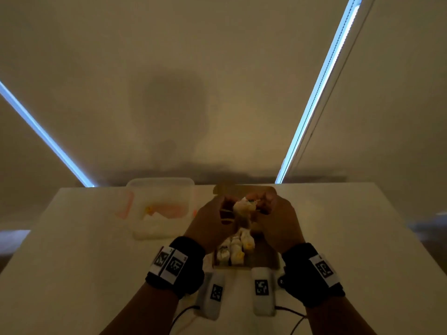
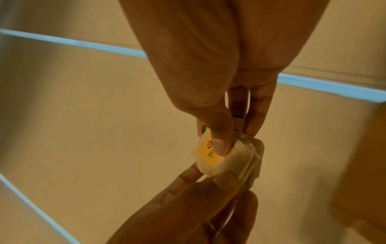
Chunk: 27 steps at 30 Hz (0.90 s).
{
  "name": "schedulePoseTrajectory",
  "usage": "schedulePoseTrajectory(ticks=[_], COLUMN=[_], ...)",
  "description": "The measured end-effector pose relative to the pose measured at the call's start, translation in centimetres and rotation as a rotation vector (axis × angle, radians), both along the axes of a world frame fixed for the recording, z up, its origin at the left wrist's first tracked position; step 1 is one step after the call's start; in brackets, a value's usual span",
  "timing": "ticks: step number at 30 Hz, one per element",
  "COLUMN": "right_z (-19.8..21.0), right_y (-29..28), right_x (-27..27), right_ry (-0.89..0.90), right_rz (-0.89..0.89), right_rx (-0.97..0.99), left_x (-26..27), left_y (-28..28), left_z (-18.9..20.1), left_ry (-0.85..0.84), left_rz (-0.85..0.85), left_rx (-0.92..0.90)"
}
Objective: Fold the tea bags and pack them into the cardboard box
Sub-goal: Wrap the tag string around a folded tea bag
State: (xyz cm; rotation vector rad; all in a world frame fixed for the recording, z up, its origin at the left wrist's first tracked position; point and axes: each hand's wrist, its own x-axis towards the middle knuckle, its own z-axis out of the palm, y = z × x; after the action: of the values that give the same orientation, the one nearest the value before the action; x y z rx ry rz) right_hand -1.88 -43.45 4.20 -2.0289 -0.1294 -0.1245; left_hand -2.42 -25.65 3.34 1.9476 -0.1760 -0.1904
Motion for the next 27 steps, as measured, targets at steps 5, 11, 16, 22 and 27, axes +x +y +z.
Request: schedulePoseTrajectory(ticks=[5, 11, 16, 22, 27], right_z=[-8.0, -15.2, -18.1, -20.2, -21.1], right_y=[-1.7, -3.1, -3.4, -2.5, -2.0], right_x=[-2.3, -2.4, -1.2, -0.3, 0.1], right_ry=[0.226, 0.3, 0.368, 0.472, 0.459], right_rz=[-0.043, -0.151, -0.153, -0.136, -0.179], right_rx=[-0.029, -0.122, -0.154, -0.159, -0.121], left_x=[-1.6, -1.3, -0.3, 0.5, 0.6], left_y=[-1.9, -5.3, -7.0, -7.3, -7.2], left_z=[-8.5, -13.8, -17.1, -18.9, -19.6], left_ry=[0.121, 0.188, 0.215, 0.168, 0.083], left_rz=[0.017, 0.061, 0.06, -0.004, 0.032], left_rx=[0.154, 0.365, 0.528, 0.841, 0.987])
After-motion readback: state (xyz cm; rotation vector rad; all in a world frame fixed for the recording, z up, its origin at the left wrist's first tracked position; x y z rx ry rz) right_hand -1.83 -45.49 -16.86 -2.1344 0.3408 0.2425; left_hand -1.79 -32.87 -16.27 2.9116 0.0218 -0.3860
